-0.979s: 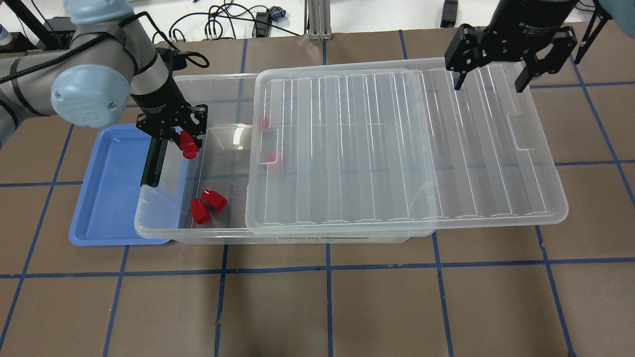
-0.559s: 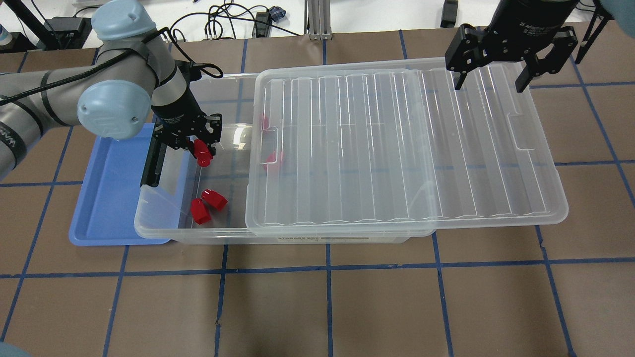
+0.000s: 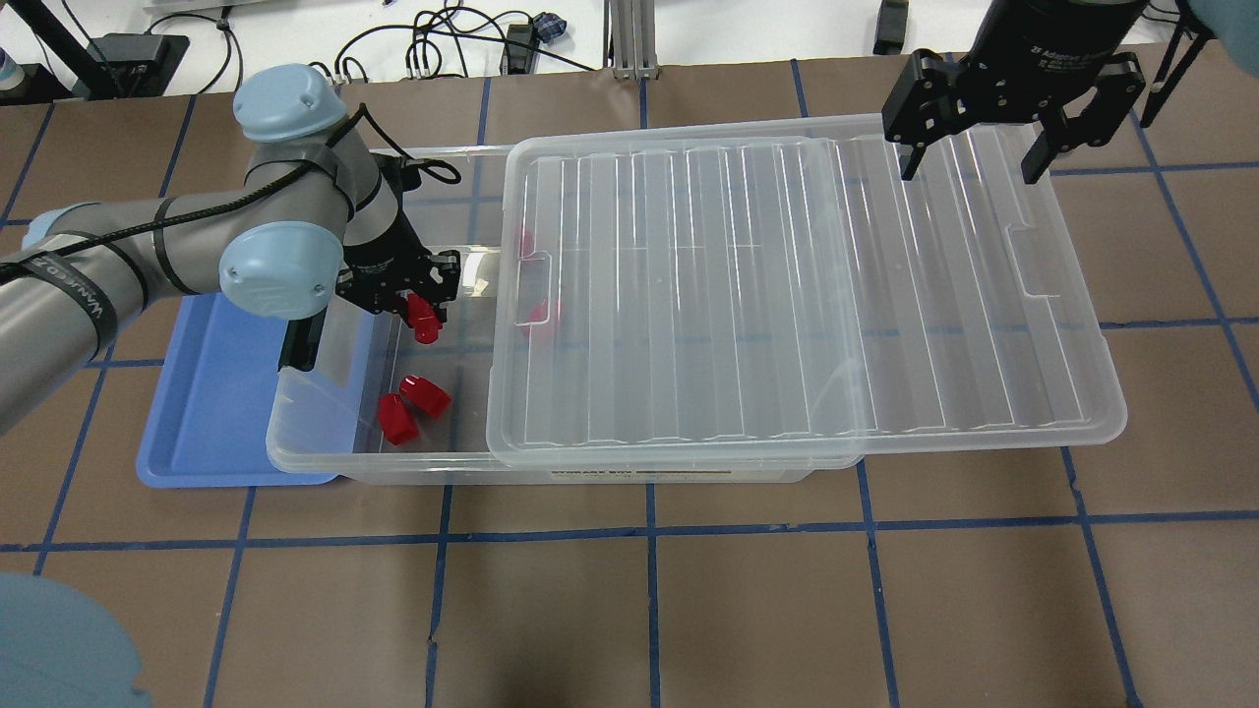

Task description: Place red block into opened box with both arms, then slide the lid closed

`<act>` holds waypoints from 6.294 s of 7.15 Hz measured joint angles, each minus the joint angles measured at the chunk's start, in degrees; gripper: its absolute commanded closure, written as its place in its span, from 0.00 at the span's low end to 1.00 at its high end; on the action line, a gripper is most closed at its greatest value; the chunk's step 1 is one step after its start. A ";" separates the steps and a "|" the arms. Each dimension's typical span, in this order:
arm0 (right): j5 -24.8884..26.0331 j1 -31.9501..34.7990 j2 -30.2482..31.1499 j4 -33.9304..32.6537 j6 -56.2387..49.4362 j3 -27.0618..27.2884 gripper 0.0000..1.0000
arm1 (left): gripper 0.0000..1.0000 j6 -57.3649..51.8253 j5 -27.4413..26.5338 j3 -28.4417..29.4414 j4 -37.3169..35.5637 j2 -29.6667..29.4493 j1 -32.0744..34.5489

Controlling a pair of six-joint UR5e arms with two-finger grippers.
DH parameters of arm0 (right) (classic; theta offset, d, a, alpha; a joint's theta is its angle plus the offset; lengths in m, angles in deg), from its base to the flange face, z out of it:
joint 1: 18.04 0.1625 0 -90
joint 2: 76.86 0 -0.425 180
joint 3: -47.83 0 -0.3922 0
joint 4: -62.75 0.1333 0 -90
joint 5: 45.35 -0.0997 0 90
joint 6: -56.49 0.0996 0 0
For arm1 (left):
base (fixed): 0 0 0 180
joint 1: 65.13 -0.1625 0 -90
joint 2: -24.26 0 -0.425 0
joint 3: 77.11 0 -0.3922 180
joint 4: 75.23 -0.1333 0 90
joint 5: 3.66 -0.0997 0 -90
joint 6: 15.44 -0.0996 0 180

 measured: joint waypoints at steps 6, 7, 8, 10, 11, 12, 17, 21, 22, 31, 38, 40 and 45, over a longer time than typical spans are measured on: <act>0.00 0.00 -0.10 0.14 0.00 -0.03 0.00 | 0.00 -2.05 0.09 0.41 -2.18 -0.77 0.76; 0.00 -0.07 -0.24 0.15 -0.04 -0.23 0.00 | 0.00 -2.08 0.15 0.61 -1.80 0.83 0.79; -0.01 -0.63 -0.51 0.00 -1.24 -0.52 0.00 | 0.00 -2.09 0.17 0.90 -0.93 2.81 0.82; 0.15 -7.25 -0.85 -0.30 -12.79 -0.70 0.00 | 0.00 -2.09 0.13 3.50 5.36 6.50 0.85; 0.12 -13.31 -1.03 -0.38 -21.27 -0.48 0.00 | 0.00 -2.08 0.05 5.83 10.56 8.03 0.88; 0.36 -19.12 -1.73 -0.61 -29.84 0.01 0.00 | 0.00 -2.04 -0.09 8.08 15.52 9.38 0.99; 5.61 -27.16 -6.85 -14.48 -35.93 11.05 0.00 | 0.00 -1.90 -2.56 20.11 35.33 13.06 2.04; 3.91 -21.80 -6.80 -17.34 -26.26 15.03 0.00 | 0.00 -1.40 -2.87 21.75 35.90 13.50 2.14; 3.68 -20.07 -6.85 -17.38 -23.81 15.19 0.00 | 0.00 -1.34 -2.98 21.92 35.95 13.52 2.14; 3.53 -9.75 -7.72 -18.07 -13.30 15.29 0.00 | 0.00 -1.94 -3.51 21.87 35.92 14.77 1.89; 0.18 -4.29 -8.55 -20.30 -8.18 15.11 0.00 | 0.00 -1.52 -3.69 21.82 36.03 15.17 2.12; 0.60 -4.42 -8.45 -20.19 -9.10 13.62 0.00 | 0.00 -1.56 -3.64 21.93 36.19 15.76 2.14; 0.24 -0.13 -7.03 -0.05 -4.92 -5.27 0.00 | 0.00 -1.98 -3.67 21.28 36.45 16.60 2.08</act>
